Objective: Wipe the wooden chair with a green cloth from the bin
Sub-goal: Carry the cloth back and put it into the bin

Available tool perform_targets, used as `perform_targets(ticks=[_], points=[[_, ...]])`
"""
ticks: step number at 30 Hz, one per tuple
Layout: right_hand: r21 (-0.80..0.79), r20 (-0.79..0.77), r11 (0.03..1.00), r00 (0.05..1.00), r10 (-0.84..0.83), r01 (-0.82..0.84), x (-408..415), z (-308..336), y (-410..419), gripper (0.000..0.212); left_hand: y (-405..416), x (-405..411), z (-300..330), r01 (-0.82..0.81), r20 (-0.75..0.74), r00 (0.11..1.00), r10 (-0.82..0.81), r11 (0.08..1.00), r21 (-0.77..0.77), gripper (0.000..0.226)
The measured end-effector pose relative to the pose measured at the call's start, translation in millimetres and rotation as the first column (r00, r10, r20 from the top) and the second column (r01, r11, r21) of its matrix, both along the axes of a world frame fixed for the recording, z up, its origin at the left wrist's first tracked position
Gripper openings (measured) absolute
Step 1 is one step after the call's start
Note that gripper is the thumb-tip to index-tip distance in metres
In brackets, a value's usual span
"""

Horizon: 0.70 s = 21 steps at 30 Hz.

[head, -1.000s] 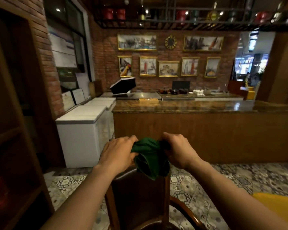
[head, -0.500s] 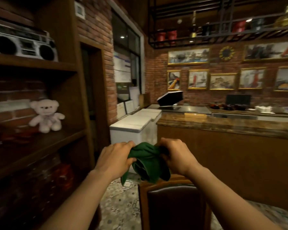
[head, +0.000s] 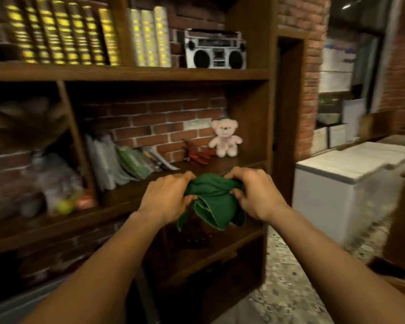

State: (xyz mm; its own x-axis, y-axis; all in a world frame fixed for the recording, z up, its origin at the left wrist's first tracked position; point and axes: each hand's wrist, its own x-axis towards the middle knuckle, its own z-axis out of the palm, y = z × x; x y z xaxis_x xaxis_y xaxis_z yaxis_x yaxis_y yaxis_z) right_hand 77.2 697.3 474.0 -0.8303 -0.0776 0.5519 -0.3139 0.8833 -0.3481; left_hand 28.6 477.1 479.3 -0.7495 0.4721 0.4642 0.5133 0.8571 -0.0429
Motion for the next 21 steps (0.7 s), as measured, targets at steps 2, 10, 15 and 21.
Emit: perform_targets(ticks=[2, 10, 15, 21], points=[[-0.004, -0.01, 0.996, 0.996, 0.09, -0.09, -19.0, 3.4, -47.1, 0.033, -50.8, -2.5, 1.3, -0.092, -0.005, 0.996, 0.092, 0.996, 0.005, 0.044], [0.03, -0.067, 0.949, 0.947, 0.315, -0.314, -79.9, 7.9, -241.5, 0.032, -249.2, -7.1, 0.9, -0.304, -0.037, 0.95, 0.309, 0.947, 0.102, 0.04], [0.035, -0.06, 0.91, 0.908, 0.414, -0.413, -121.3, -1.1, -366.3, 0.032, -368.4, -29.6, -13.7, -0.399, -0.031, 0.913, 0.407, 0.906, 0.143, 0.04], [0.012, 0.009, 0.884, 0.884, 0.466, -0.467, -161.6, -39.5, -469.4, 0.033, -472.9, -59.6, -52.9, -0.445, 0.047, 0.895, 0.443, 0.886, 0.131, 0.038]])
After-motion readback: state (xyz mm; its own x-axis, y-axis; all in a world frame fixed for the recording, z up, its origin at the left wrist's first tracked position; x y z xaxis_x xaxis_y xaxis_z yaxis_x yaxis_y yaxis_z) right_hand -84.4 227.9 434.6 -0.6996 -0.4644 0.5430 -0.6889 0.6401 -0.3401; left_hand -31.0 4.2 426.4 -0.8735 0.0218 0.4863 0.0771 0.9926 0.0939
